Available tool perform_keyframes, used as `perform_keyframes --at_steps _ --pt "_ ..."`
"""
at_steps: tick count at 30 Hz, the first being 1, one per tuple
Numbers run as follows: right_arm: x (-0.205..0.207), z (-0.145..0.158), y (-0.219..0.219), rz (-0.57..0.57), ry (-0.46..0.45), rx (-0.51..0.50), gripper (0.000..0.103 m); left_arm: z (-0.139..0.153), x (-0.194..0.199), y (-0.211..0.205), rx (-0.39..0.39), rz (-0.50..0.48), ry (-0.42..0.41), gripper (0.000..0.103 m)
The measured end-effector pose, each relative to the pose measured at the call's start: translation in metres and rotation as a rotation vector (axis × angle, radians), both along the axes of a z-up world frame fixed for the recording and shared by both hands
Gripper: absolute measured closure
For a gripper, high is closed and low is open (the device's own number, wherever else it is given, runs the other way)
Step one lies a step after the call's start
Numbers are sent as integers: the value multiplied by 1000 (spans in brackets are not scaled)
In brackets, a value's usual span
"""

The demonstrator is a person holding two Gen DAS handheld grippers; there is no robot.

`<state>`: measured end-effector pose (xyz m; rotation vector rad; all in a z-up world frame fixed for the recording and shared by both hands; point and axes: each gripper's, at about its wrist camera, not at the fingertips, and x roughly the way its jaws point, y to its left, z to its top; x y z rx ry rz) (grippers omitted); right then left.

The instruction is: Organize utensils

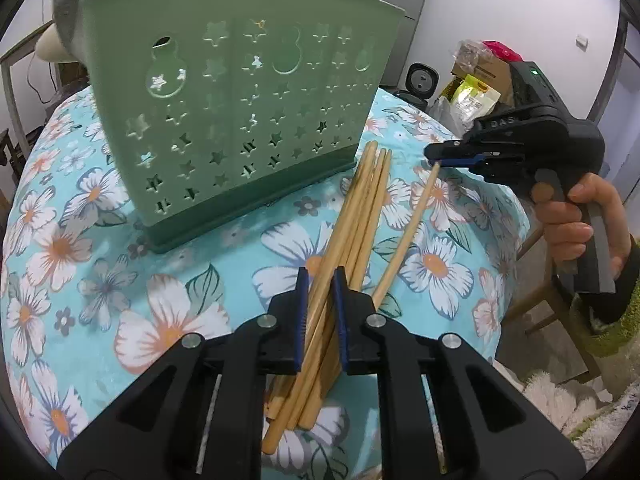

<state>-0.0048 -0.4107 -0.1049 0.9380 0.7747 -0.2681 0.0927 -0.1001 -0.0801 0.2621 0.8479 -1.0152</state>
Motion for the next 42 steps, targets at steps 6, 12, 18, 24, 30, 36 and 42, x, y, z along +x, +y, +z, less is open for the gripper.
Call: perform_keyframes --at_steps 6,12,18,24,30,36,42 --pt "-8 -10 -4 0 -92 168 92 -2 -5 3 -5 39 -20 93" --pt "-4 -23 0 0 -82 235 91 -5 -18 -3 15 48 -78 93" --pt "0 -25 10 4 -74 249 81 -6 -23 -4 15 56 -86 93" --pt "-4 -22 14 -3 -77 270 70 -8 -30 -5 19 64 -110 93" --pt "7 -19 29 -6 -44 195 74 -8 -29 -2 10 68 -104 93" --pt "8 -25 35 -31 -53 193 90 -8 -29 0 9 64 -110 93" --pt "-5 -17 24 -33 -81 180 91 4 -34 6 -10 36 -143 94"
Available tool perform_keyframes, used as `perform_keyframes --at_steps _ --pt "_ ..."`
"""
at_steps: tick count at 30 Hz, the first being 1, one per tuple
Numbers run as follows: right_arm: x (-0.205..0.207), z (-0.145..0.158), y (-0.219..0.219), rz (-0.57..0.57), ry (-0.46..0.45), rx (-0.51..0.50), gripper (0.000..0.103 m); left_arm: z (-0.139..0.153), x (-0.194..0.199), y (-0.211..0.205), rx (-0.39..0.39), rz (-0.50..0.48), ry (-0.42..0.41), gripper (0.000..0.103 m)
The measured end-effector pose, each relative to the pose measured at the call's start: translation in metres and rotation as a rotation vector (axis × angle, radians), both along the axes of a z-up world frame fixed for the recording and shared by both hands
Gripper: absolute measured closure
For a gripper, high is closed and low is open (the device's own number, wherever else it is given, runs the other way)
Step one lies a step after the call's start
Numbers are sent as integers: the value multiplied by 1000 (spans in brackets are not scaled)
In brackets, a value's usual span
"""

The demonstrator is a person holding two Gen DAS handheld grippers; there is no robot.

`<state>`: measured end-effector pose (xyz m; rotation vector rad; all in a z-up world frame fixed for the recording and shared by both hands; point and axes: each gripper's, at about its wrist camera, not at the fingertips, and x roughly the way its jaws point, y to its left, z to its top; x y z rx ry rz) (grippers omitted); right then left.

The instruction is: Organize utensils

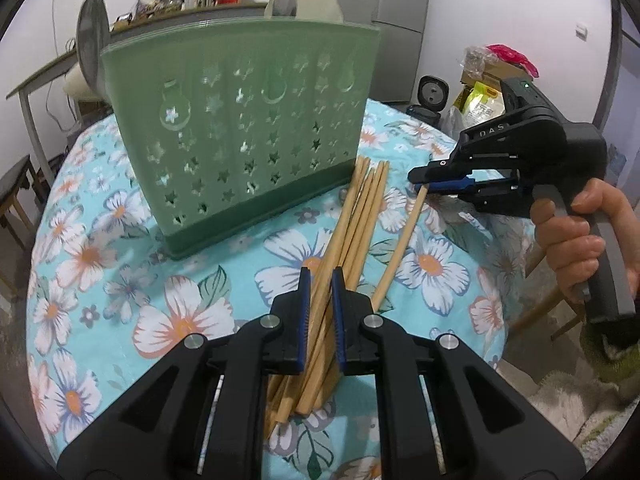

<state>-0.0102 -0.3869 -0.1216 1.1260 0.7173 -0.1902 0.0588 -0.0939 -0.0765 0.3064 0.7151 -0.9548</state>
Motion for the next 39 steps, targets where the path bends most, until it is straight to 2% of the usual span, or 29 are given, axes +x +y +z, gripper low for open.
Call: perform_keyframes --at_steps 7,13,15,18,21,25,29,39 --pt "-16 14 -19 -18 -20 -49 91 12 -4 10 24 -34 32 95" --pt "-15 6 -25 -7 -22 -32 91 6 1 30 156 -20 73 95" --pt "-14 2 -26 -5 -22 -22 91 6 7 37 133 0 107 94" --pt "-12 -3 -27 0 -21 -11 91 12 16 36 94 19 115 91" --pt "-10 -3 -27 6 -23 -10 90 17 24 23 57 15 109 89" --pt "-8 -3 -26 15 -26 -15 90 19 34 -11 56 -2 60 89" --pt "-7 -4 -27 22 -31 -14 90 17 40 -40 78 -27 17 89" --pt "-8 -10 -33 39 -52 6 90 7 47 -81 113 -54 1 89"
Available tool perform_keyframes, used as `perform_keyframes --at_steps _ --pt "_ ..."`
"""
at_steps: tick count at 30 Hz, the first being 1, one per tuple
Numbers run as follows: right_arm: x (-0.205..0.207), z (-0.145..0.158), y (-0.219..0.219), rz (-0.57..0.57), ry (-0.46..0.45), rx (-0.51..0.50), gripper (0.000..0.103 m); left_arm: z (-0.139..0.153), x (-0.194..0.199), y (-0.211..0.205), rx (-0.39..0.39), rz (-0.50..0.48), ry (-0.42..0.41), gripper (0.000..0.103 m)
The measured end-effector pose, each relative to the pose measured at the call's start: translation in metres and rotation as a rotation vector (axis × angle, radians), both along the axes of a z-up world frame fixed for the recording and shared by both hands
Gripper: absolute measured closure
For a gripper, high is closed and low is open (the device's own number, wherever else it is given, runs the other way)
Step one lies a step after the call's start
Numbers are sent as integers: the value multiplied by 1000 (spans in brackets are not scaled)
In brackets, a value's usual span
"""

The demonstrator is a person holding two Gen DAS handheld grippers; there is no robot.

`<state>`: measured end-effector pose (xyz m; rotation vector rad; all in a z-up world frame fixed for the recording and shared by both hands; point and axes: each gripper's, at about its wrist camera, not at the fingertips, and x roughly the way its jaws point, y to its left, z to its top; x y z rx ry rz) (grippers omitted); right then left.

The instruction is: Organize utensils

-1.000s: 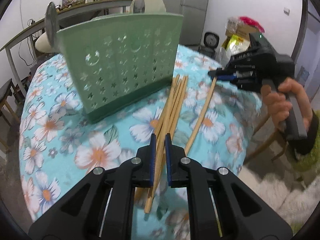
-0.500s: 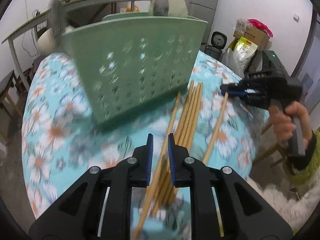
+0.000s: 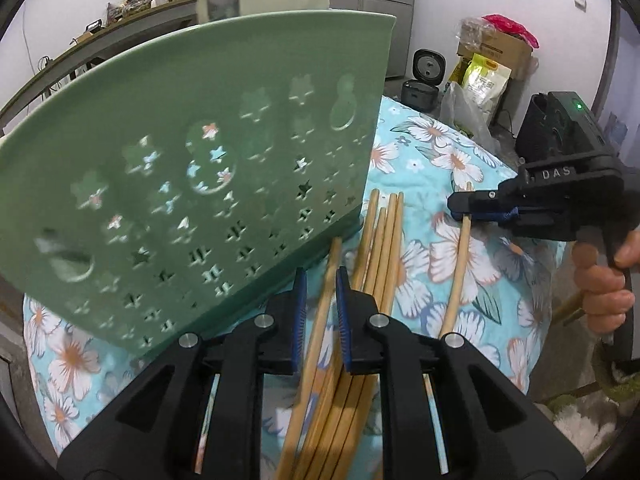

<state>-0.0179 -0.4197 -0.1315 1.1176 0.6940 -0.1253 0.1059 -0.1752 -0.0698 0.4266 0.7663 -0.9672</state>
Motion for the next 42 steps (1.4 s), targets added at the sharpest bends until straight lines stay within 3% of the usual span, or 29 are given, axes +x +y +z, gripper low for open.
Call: perform_keyframes --at_steps 16,23,27,33,37,42 --pt "-1 -3 -2 8 -15 4 90 -25 15 -38 79 20 23 90" --pt "-3 -3 -1 14 -40 7 90 -20 6 -33 83 45 -36 94" --pt "-8 12 0 21 -82 -33 91 -1 -5 -24 41 59 -62 97" --pt "-16 57 13 29 -148 -204 92 48 -19 4 -67 77 -106 97" --pt "-20 87 22 31 -187 -313 93 87 -20 31 -178 96 -98 97" --pt "-22 112 28 32 -208 -402 94 146 -19 71 -376 131 -118 97"
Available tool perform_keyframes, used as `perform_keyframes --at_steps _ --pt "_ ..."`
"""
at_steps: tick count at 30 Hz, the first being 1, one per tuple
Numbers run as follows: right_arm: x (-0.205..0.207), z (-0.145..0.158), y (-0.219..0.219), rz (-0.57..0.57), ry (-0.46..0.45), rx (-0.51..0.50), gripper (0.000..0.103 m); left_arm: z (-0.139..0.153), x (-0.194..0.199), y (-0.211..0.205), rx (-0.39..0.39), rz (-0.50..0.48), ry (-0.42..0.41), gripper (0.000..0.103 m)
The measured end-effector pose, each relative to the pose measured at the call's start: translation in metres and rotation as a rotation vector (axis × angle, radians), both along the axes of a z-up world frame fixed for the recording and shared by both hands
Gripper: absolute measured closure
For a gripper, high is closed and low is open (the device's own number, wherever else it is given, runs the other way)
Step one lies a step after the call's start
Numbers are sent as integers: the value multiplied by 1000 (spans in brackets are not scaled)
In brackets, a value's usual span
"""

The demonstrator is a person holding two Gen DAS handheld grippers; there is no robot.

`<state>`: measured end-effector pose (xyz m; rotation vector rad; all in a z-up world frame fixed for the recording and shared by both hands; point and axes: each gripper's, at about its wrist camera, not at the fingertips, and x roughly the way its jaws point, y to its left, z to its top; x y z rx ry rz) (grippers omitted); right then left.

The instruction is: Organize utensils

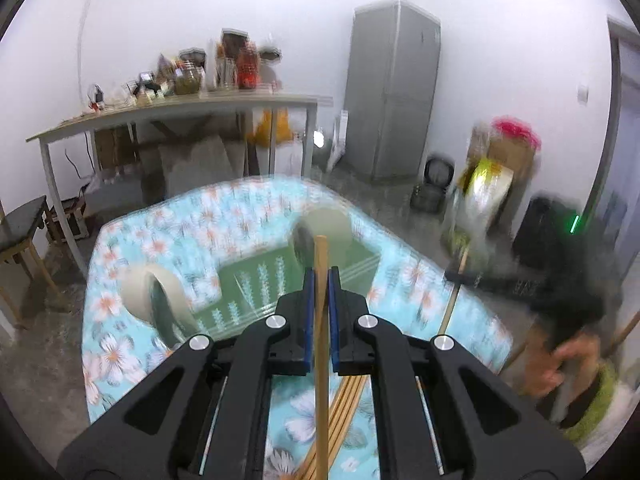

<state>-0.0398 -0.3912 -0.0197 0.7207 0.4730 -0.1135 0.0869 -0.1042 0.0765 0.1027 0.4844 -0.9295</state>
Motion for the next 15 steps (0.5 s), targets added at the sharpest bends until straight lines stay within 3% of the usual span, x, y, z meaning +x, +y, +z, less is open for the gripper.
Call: perform_keyframes --at_steps 10,15 --pt "4 5 10 2 7 -25 94 91 18 55 -434 116 -112 97" --pt "6 4 10 2 17 -23 94 107 31 55 -541 238 -184 97"
